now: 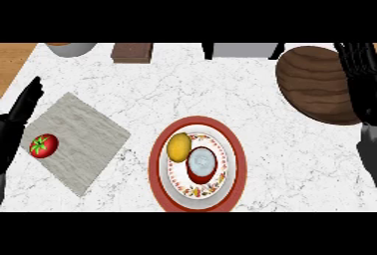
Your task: Pick the can from the plate and place it in the bowl
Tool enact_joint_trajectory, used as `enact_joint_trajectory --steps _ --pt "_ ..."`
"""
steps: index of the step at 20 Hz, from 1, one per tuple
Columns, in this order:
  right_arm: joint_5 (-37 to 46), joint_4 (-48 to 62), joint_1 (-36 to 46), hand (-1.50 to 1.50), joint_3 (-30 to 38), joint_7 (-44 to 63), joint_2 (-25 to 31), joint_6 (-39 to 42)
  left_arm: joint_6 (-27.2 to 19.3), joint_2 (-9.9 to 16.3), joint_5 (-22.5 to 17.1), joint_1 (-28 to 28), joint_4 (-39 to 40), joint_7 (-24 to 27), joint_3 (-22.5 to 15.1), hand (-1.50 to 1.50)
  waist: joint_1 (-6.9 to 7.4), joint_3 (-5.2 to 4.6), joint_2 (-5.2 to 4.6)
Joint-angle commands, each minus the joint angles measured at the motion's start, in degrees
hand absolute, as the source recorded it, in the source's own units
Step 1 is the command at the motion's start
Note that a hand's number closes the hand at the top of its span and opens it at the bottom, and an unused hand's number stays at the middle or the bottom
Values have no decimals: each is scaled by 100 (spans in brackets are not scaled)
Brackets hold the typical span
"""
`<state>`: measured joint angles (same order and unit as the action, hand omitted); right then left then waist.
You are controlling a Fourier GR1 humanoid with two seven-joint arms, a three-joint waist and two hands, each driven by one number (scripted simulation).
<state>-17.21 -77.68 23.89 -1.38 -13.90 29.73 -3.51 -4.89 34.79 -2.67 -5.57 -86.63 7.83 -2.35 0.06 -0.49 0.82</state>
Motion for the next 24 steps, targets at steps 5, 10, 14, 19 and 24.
enact_joint_trajectory --steps 5,10,14,19,24 --pt "139 -937 673 -150 -2020 947 -2155 -361 -241 -749 -795 -588 -115 -190 372 0 372 12 -34" --pt "2401 -775 432 -150 -2525 1168 -2268 -2629 -308 -1051 -1142 -500 153 -340 501 0 -58 -12 46" --pt "3976 -838 273 -150 -3842 1820 -2838 -3530 -429 -1058 -1209 -651 281 -446 675 0 -153 7 47" --pt "5545 -1015 305 -150 -4522 3788 -2733 -3364 -350 -1010 -1260 -258 220 -158 856 0 -243 -3 123" --pt "6357 -1644 563 -150 -4405 5656 -2596 -2098 -311 -863 -1376 -384 184 -492 961 0 -432 3 169"
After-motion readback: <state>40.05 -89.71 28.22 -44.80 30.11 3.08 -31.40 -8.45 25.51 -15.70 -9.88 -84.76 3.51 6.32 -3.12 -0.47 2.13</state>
